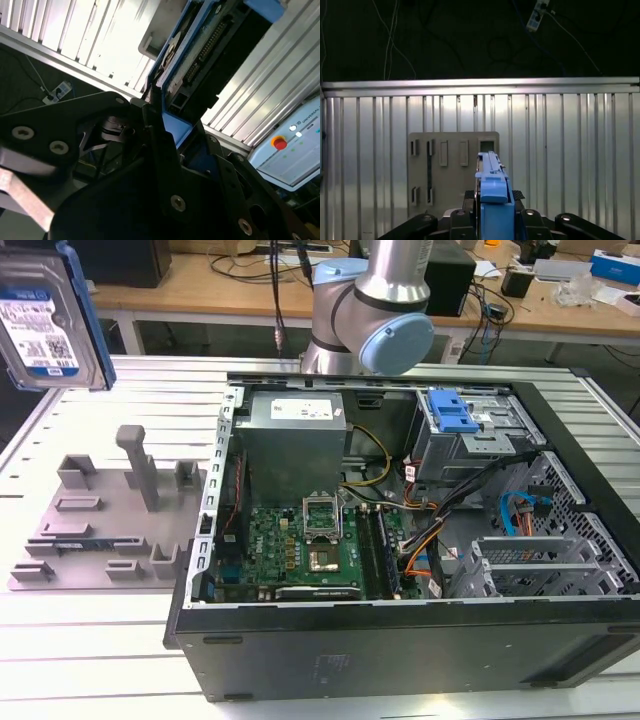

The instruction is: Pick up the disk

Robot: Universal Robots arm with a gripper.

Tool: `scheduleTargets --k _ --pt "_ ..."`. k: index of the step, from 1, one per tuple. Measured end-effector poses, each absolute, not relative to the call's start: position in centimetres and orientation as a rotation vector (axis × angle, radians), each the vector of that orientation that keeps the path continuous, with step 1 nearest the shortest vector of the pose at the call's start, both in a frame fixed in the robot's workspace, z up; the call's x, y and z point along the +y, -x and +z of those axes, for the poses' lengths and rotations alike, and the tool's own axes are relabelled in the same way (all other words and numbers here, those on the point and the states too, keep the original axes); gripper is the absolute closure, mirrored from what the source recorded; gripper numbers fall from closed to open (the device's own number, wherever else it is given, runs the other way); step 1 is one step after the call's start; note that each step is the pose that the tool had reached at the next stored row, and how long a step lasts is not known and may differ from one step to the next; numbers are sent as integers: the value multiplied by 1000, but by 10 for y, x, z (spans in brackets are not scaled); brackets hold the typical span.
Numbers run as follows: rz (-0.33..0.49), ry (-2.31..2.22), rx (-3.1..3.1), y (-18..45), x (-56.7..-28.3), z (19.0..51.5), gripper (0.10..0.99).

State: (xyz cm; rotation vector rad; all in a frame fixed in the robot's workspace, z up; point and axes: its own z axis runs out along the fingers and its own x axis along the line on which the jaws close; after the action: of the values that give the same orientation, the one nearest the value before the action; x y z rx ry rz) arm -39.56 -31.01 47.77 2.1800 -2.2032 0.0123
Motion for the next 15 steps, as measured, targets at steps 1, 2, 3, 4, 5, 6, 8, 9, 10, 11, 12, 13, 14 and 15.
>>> scheduleTargets --k 1,2,3,4,5,6,8,9,10,11,12,13,14,15 --pt "12 -2180 -2203 396 -310 478 722" --pt "12 -2180 -2203 395 -310 478 722" --pt "12 -2180 -2203 395 -310 478 722" --pt "12 -2180 -2203 395 -310 478 722" --pt "12 -2180 -2203 395 -310 478 722" --pt "12 -2180 -2203 395 -310 478 722" --pt "12 -2180 -2203 395 -310 478 722" --pt "12 -2180 -2203 395 -310 478 722" --pt "12 -2180 -2203 395 -310 478 722" --pt "12 -2180 -2203 395 -310 478 722" --pt "12 -2180 -2203 395 -310 478 722" --pt "12 -2180 -2203 395 -310 478 722" --pt "11 -2180 -2203 395 -310 478 722" --pt "12 -2180 -2203 395 -310 478 722"
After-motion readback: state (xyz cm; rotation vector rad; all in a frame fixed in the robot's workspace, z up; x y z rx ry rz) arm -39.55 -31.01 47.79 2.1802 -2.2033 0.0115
